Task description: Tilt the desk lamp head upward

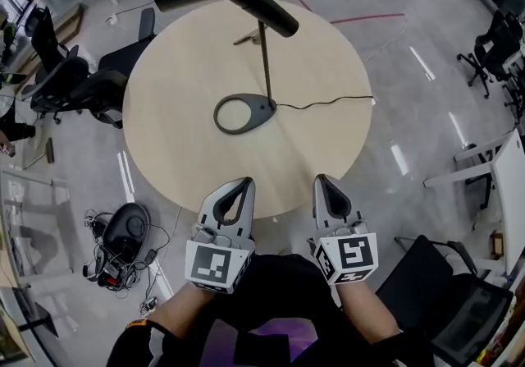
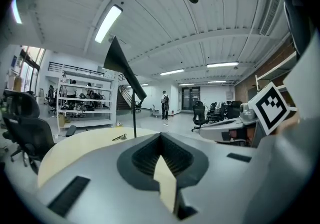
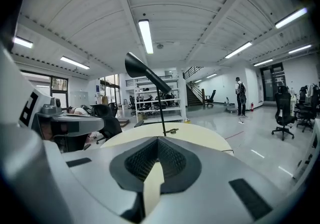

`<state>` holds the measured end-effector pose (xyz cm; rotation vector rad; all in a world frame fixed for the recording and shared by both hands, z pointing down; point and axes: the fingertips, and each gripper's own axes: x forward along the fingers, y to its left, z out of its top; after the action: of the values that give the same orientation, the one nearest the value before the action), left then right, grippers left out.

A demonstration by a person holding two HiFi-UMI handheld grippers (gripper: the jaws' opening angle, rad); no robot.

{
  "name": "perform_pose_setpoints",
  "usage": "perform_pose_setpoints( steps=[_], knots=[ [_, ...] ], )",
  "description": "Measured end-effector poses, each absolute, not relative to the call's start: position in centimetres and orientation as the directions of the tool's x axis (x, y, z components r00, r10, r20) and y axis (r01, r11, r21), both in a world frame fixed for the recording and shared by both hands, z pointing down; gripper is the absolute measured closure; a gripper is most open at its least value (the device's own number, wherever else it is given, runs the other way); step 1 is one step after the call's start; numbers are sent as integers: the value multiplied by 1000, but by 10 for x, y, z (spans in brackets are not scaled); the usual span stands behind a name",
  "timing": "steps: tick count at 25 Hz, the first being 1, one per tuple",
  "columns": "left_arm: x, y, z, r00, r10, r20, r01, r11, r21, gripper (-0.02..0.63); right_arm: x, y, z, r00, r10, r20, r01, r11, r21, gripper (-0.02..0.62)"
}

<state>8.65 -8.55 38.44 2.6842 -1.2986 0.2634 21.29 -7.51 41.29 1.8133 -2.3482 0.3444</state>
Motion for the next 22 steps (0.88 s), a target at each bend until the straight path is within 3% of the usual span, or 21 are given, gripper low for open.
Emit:
perform_pose_setpoints(
  steps=[10, 22],
  knots=[
    [116, 47, 409, 466, -835, 291, -878, -478, 35, 560, 255, 28, 433, -384, -885, 262, -923, 359, -140, 580],
    [98, 116, 387, 446, -852, 274, -876, -478, -58, 560, 229, 88, 404, -421, -892, 162, -904, 399, -152, 580]
  ],
)
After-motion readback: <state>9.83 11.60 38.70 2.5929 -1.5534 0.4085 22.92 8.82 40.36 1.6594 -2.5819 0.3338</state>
